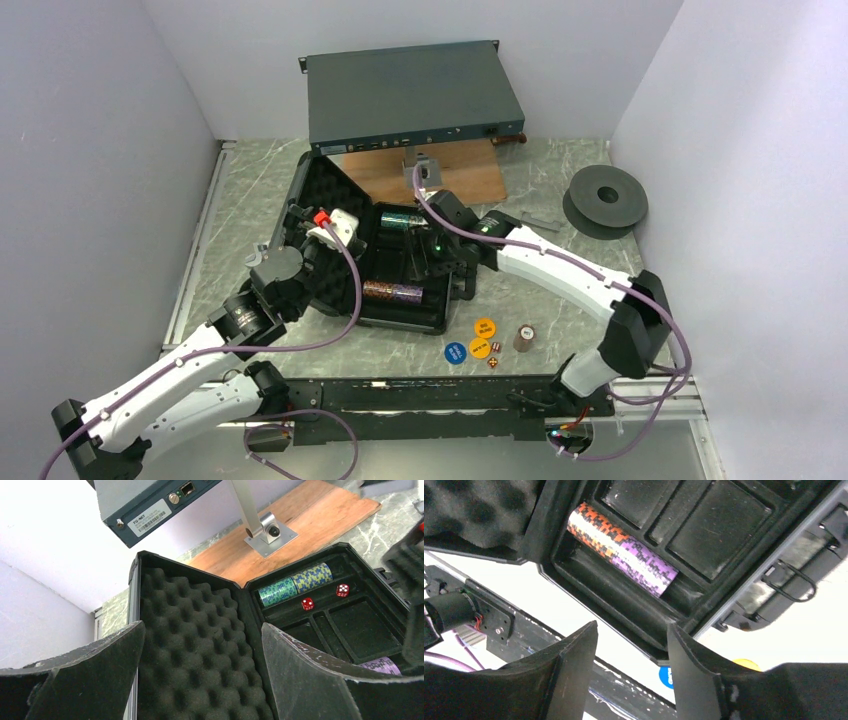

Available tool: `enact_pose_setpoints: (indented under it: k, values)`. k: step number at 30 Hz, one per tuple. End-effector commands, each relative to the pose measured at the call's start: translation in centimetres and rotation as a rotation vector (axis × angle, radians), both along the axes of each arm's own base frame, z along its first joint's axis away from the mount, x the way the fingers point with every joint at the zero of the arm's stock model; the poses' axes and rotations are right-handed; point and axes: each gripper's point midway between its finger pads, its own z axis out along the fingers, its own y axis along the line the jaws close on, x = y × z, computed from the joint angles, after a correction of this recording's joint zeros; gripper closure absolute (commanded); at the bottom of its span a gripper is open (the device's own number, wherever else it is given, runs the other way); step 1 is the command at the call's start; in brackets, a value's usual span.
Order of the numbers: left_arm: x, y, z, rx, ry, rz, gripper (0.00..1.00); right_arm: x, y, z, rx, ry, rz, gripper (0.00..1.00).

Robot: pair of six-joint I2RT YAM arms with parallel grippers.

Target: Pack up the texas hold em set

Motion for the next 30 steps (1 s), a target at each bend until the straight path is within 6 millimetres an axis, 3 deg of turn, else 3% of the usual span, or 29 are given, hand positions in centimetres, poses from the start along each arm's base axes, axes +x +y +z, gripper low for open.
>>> enact_pose_setpoints:
  k: [1, 5, 11, 21, 30]
  values:
    - [0.2, 0.4, 0.8, -0.019, -0.026, 0.027, 0.08, 0.1, -2.1, 3.8, 0.0, -0.094, -0.042, 0.4]
    - [0.3, 0.3, 0.7, -0.018, -0.021, 0.024, 0.08, -0.5, -4.6, 4.9, -0.026, -0.13, -0.1, 0.26]
    - [0.2, -0.1, 0.6, -0.014, -0.01, 0.01, 0.08, -1.8, -9.8, 4.5, -0.108, -0.159, -0.257, 0.07]
    - [0.2, -0.5, 0.4, -0.008, 0.001, -0.007, 0.09, -4.3, -18.3, 0.5, -0.315, -0.129, -0.564, 0.04]
    - [0.2, -0.8, 0.0, 0.003, 0.014, -0.017, 0.1, -7.1, -21.6, -2.6, -0.367, -0.045, -0.712, 0.02]
